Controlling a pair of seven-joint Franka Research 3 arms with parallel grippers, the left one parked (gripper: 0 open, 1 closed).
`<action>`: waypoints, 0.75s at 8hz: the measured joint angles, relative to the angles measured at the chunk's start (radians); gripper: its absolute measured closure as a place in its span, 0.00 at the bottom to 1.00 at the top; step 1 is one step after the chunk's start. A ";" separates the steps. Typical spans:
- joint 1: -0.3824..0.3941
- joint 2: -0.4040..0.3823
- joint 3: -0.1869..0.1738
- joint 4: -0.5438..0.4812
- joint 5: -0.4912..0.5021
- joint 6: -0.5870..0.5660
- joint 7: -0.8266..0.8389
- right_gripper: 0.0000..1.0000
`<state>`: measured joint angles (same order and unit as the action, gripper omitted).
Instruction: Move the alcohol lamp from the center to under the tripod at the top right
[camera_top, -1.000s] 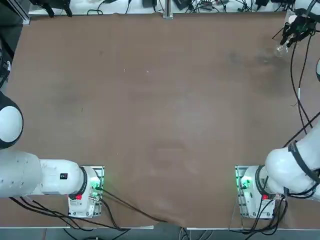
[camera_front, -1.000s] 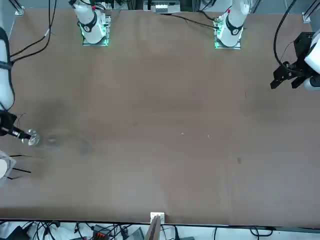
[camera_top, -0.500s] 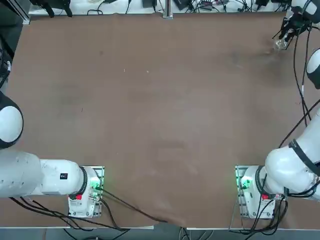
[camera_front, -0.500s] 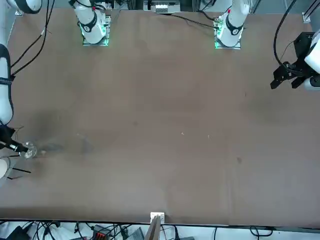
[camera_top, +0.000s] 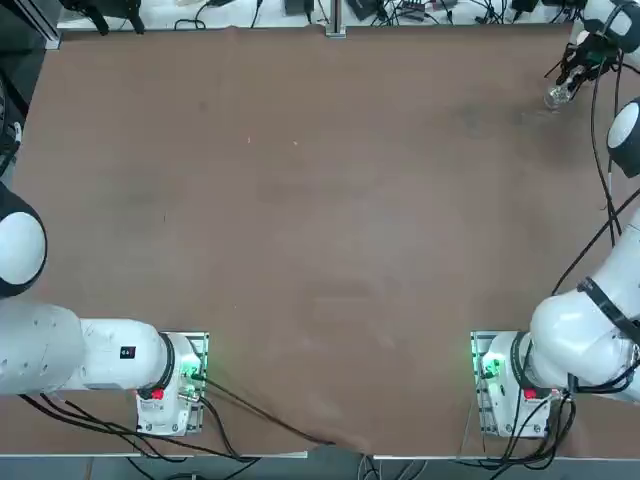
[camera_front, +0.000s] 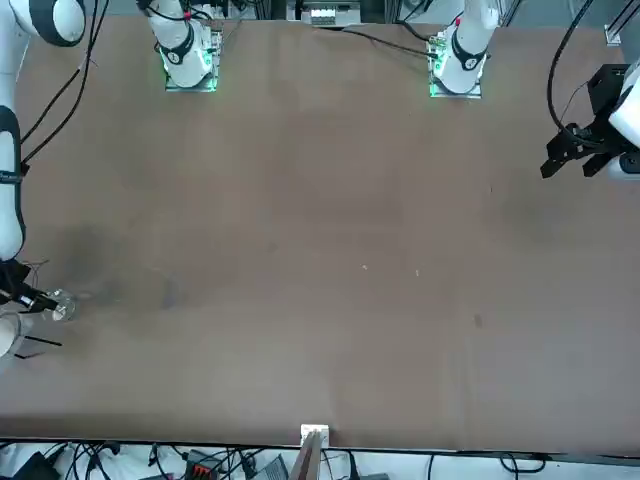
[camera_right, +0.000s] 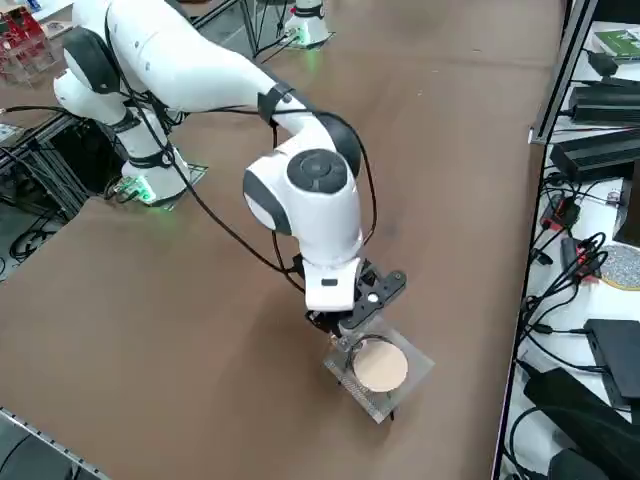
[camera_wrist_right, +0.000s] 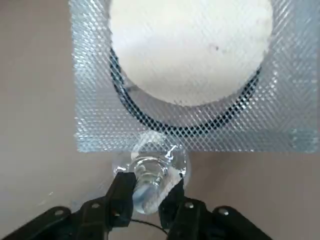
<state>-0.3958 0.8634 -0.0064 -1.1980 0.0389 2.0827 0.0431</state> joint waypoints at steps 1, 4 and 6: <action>-0.001 0.004 0.000 0.007 0.007 -0.001 0.001 0.71; 0.001 0.004 0.001 0.014 0.009 -0.002 -0.021 0.37; 0.004 0.001 0.001 0.032 0.007 -0.024 -0.028 0.02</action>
<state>-0.3916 0.8649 -0.0051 -1.1656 0.0463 2.0591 0.0149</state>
